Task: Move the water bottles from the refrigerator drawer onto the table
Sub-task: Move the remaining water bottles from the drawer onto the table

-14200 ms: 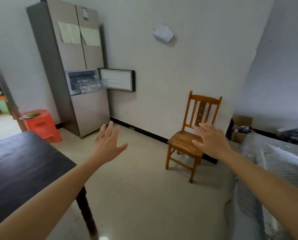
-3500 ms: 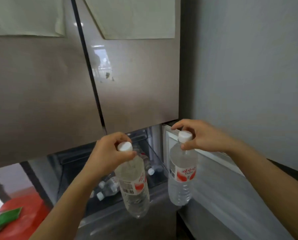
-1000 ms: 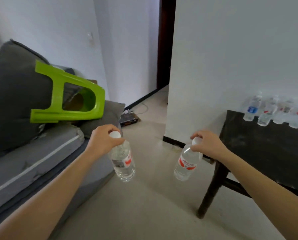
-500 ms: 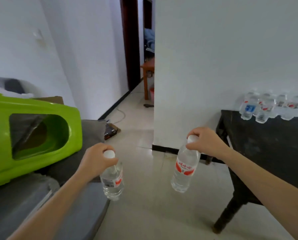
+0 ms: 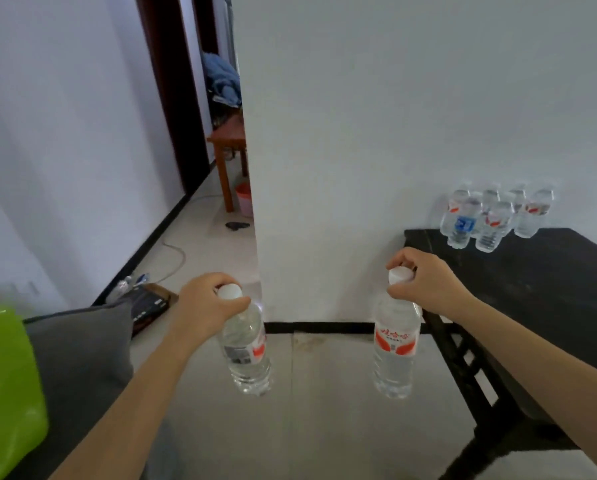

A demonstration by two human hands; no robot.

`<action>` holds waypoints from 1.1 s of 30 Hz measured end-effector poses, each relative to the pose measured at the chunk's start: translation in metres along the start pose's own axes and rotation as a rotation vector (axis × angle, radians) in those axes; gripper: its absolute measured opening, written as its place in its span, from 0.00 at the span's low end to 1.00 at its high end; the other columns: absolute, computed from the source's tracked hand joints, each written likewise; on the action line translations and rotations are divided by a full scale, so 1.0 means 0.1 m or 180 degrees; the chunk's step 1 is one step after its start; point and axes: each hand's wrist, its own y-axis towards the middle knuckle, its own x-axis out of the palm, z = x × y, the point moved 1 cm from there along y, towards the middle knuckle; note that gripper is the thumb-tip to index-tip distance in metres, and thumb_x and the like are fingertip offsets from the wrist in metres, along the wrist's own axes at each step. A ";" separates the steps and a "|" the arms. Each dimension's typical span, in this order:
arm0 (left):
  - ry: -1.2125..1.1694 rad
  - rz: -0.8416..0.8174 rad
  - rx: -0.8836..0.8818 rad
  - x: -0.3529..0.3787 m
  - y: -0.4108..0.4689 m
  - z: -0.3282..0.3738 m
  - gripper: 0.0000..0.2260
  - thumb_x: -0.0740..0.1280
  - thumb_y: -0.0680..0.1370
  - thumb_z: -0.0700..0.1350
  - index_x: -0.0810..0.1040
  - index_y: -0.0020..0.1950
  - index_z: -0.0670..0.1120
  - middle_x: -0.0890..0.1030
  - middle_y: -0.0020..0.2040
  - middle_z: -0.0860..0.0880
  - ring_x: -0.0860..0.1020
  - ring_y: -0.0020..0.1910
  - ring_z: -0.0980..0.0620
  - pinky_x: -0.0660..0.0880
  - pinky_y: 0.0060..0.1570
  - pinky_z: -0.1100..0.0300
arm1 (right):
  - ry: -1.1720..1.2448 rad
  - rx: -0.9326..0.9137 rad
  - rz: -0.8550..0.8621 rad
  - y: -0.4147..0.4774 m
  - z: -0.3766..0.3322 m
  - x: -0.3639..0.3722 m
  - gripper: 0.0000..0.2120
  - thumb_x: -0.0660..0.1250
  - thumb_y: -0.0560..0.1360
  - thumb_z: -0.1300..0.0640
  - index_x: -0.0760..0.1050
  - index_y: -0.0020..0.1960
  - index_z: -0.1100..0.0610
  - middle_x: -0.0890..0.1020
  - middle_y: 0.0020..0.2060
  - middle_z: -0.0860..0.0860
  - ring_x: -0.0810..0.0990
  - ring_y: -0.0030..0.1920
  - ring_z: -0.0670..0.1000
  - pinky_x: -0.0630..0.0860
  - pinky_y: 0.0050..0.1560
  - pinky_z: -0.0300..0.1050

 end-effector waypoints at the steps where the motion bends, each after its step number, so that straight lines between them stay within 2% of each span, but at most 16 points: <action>1: -0.0061 -0.0037 -0.0040 0.05 0.13 0.03 0.09 0.75 0.67 0.39 0.76 0.38 0.49 0.79 0.39 0.49 0.77 0.40 0.49 0.77 0.45 0.53 | 0.0015 0.0021 0.0029 0.14 0.03 0.00 0.16 0.71 0.68 0.62 0.70 0.50 0.51 0.76 0.46 0.49 0.76 0.47 0.51 0.71 0.45 0.41; 5: -0.0115 -0.0222 -0.0015 0.37 0.88 0.11 0.09 0.75 0.66 0.40 0.77 0.37 0.50 0.80 0.39 0.50 0.78 0.41 0.50 0.77 0.47 0.52 | 0.0170 0.0101 0.0158 0.89 0.17 -0.01 0.17 0.71 0.68 0.62 0.68 0.51 0.51 0.75 0.45 0.49 0.75 0.48 0.51 0.71 0.45 0.41; 9: -0.0074 -0.0320 0.0084 0.74 1.59 0.20 0.12 0.76 0.64 0.41 0.75 0.34 0.54 0.79 0.38 0.51 0.77 0.40 0.49 0.74 0.44 0.54 | 0.0240 0.0222 0.0363 1.42 0.37 -0.13 0.18 0.71 0.66 0.62 0.68 0.50 0.51 0.73 0.44 0.47 0.72 0.46 0.48 0.68 0.40 0.37; 12: -0.0102 -0.0462 0.0156 1.14 2.09 0.26 0.12 0.75 0.62 0.46 0.73 0.32 0.56 0.79 0.38 0.50 0.77 0.41 0.48 0.73 0.44 0.54 | 0.0398 0.0456 0.0596 1.76 0.64 -0.26 0.17 0.71 0.66 0.63 0.69 0.50 0.51 0.72 0.42 0.46 0.74 0.43 0.48 0.70 0.37 0.36; 14: -0.0122 -0.0557 0.0170 1.39 2.38 0.27 0.12 0.76 0.64 0.43 0.74 0.31 0.55 0.79 0.38 0.49 0.77 0.41 0.47 0.72 0.43 0.55 | 0.0450 0.0574 0.0690 1.94 0.80 -0.30 0.17 0.71 0.66 0.64 0.70 0.50 0.52 0.73 0.42 0.46 0.74 0.43 0.47 0.71 0.38 0.35; 16: -0.0125 -0.0755 0.0224 1.68 2.70 0.26 0.13 0.75 0.65 0.39 0.74 0.31 0.54 0.78 0.36 0.51 0.77 0.40 0.48 0.70 0.41 0.57 | 0.0394 0.0728 0.0717 2.13 0.97 -0.33 0.17 0.71 0.66 0.64 0.70 0.50 0.53 0.74 0.42 0.47 0.75 0.43 0.47 0.71 0.38 0.34; 21: -0.0179 -0.1405 0.0706 2.52 3.51 0.48 0.13 0.75 0.65 0.40 0.74 0.33 0.54 0.78 0.37 0.53 0.76 0.38 0.52 0.70 0.37 0.62 | -0.0003 0.1327 0.0481 2.62 1.53 -0.52 0.17 0.72 0.66 0.62 0.70 0.50 0.51 0.75 0.43 0.46 0.75 0.44 0.46 0.72 0.39 0.34; 24: -0.0194 -0.1786 0.1134 3.02 4.05 0.79 0.13 0.75 0.65 0.41 0.73 0.34 0.56 0.78 0.40 0.52 0.76 0.40 0.52 0.70 0.42 0.61 | -0.0098 0.1819 0.0742 2.81 1.81 -0.86 0.17 0.72 0.68 0.61 0.69 0.51 0.50 0.75 0.45 0.48 0.75 0.43 0.46 0.72 0.38 0.34; 26: -0.0280 -0.1963 0.1388 3.33 4.34 1.06 0.13 0.75 0.65 0.42 0.73 0.35 0.55 0.78 0.41 0.52 0.75 0.41 0.51 0.69 0.43 0.61 | -0.0148 0.2100 0.1101 2.84 1.97 -1.03 0.17 0.71 0.68 0.62 0.69 0.51 0.50 0.75 0.46 0.49 0.76 0.44 0.47 0.76 0.40 0.37; 28: -0.0357 -0.2122 0.1603 3.64 4.56 1.34 0.11 0.75 0.64 0.47 0.73 0.36 0.55 0.77 0.42 0.52 0.75 0.42 0.50 0.70 0.45 0.59 | -0.0184 0.2335 0.1493 2.81 2.10 -1.16 0.17 0.71 0.68 0.62 0.69 0.51 0.50 0.75 0.47 0.50 0.77 0.45 0.49 0.77 0.42 0.39; 30: -0.0365 -0.2312 0.1803 3.98 4.65 1.58 0.09 0.73 0.63 0.50 0.74 0.38 0.53 0.77 0.41 0.52 0.75 0.42 0.50 0.71 0.45 0.59 | -0.0256 0.2592 0.1830 2.72 2.23 -1.23 0.15 0.71 0.69 0.62 0.70 0.50 0.51 0.75 0.49 0.51 0.77 0.46 0.50 0.76 0.39 0.36; 33: -0.0426 -0.2530 0.2074 4.46 4.60 1.81 0.07 0.73 0.66 0.47 0.75 0.38 0.51 0.75 0.39 0.52 0.74 0.41 0.51 0.68 0.42 0.61 | -0.0346 0.2729 0.2176 2.62 2.40 -1.36 0.15 0.72 0.69 0.62 0.70 0.50 0.52 0.75 0.48 0.50 0.77 0.47 0.50 0.71 0.36 0.31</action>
